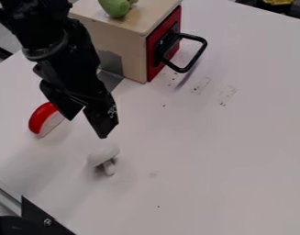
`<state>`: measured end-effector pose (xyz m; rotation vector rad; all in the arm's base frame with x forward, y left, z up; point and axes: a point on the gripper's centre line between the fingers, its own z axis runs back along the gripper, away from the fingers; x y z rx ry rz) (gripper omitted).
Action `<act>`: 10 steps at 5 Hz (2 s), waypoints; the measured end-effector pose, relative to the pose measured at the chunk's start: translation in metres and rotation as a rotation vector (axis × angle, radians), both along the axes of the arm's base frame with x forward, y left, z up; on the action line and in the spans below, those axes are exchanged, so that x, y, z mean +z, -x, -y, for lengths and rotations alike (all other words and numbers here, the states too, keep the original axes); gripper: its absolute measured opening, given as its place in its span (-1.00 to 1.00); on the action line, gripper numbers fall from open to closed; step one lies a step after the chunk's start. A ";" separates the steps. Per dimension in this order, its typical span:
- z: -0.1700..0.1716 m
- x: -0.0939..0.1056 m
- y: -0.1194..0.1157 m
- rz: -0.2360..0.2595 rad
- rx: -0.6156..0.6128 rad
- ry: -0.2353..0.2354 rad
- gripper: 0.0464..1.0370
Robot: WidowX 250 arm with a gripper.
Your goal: Opened the drawer.
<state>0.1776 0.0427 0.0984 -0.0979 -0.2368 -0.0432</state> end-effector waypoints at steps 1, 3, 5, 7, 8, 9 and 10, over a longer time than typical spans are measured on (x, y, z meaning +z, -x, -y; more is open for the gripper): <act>0.001 -0.003 0.003 -0.012 -0.001 0.004 0.92; 0.024 -0.019 -0.041 -0.059 0.065 -0.006 0.92; 0.050 -0.027 -0.131 0.003 0.080 0.003 0.92; 0.067 -0.038 -0.201 0.034 0.059 -0.067 0.92; 0.061 -0.044 -0.223 0.037 0.060 -0.112 0.92; 0.055 -0.055 -0.242 0.025 0.055 -0.162 0.92; 0.050 -0.062 -0.254 0.019 0.064 -0.177 0.92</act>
